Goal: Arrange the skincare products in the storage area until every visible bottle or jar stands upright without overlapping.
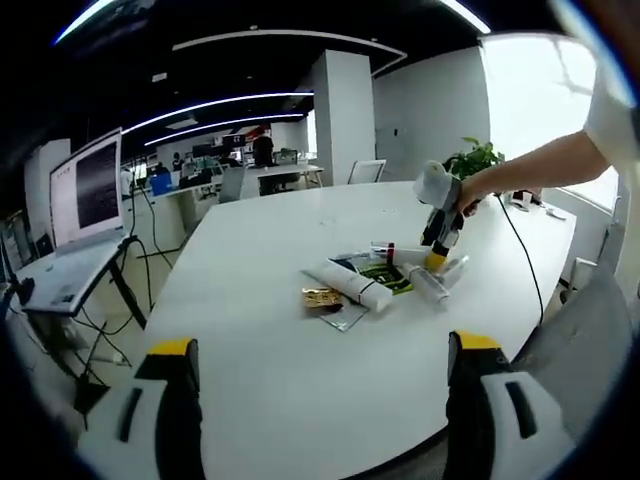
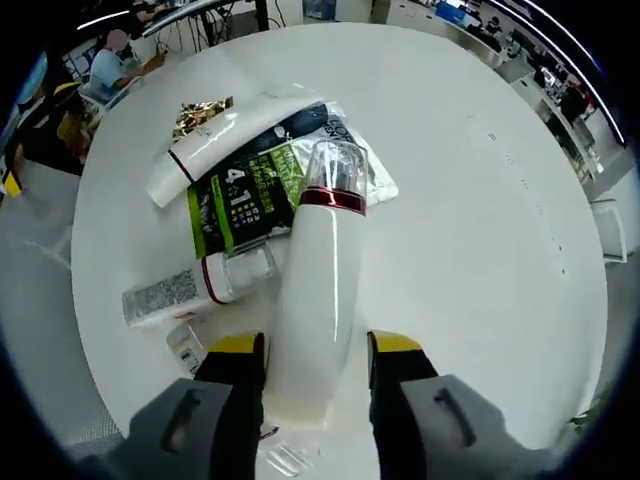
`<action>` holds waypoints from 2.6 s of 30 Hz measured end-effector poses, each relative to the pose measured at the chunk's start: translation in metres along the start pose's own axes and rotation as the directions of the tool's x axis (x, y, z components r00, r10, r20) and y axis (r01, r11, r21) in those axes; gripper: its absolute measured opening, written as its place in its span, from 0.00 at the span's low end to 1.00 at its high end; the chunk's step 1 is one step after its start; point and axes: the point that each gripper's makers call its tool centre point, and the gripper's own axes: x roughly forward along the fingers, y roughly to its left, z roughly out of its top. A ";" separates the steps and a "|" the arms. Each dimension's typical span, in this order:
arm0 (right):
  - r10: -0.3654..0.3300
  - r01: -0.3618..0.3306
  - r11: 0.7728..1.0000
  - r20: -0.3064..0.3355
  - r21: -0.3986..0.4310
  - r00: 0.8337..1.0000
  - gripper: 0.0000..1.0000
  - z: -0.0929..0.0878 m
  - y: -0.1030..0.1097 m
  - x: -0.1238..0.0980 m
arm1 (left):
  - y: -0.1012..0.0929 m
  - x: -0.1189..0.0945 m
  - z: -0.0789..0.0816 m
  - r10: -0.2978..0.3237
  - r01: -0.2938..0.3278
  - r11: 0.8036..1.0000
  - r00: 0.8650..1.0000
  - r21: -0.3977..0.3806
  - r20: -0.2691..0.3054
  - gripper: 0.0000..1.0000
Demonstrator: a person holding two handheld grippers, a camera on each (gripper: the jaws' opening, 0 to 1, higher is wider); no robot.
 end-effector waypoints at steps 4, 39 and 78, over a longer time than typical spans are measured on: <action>0.022 -0.023 1.000 -0.042 -0.019 0.999 0.37 -0.001 0.004 0.001 | 0.000 0.000 -0.001 -0.005 0.005 1.000 1.000 0.000 -0.004 0.99; 0.023 -0.016 0.998 -0.098 0.069 0.995 0.29 0.000 0.007 0.000 | -0.006 0.002 -0.005 -0.024 0.025 0.999 0.999 0.033 -0.034 0.97; 0.085 -0.088 0.965 0.020 0.245 0.996 0.27 -0.013 0.041 -0.008 | -0.023 0.002 -0.020 -0.120 0.136 0.982 0.985 0.129 -0.125 0.95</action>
